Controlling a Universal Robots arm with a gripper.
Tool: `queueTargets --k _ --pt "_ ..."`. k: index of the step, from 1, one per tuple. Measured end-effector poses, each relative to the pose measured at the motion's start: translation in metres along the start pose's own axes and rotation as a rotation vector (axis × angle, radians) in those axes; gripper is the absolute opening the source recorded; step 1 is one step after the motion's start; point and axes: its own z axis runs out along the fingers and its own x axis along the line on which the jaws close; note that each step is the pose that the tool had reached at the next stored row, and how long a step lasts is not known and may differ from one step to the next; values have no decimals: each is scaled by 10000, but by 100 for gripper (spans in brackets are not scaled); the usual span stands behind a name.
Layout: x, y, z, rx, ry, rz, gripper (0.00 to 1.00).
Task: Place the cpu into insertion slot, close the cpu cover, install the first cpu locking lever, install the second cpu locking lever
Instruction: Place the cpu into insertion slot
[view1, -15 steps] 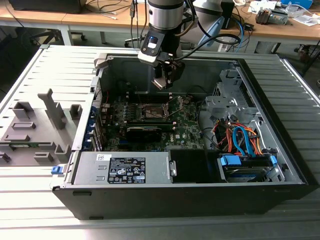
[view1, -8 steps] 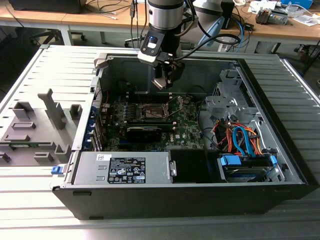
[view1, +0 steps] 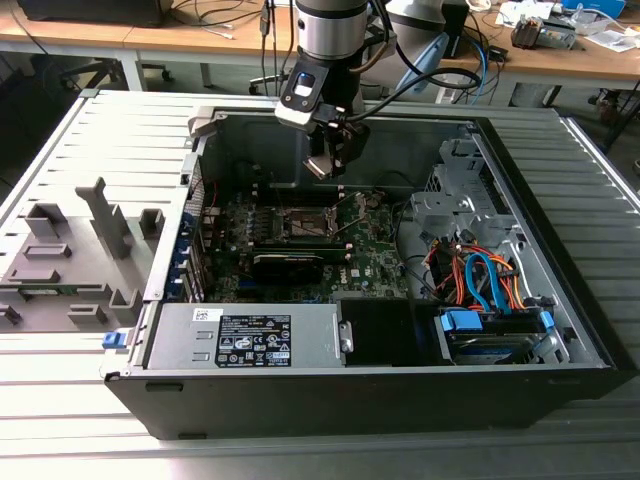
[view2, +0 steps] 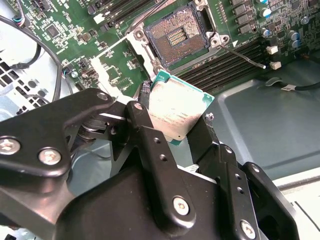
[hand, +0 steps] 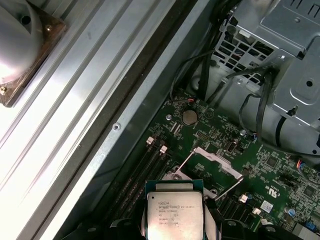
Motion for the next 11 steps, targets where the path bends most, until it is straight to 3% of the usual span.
queueTargets --k 11 --pt "0 0 0 -2 -9 95 54"
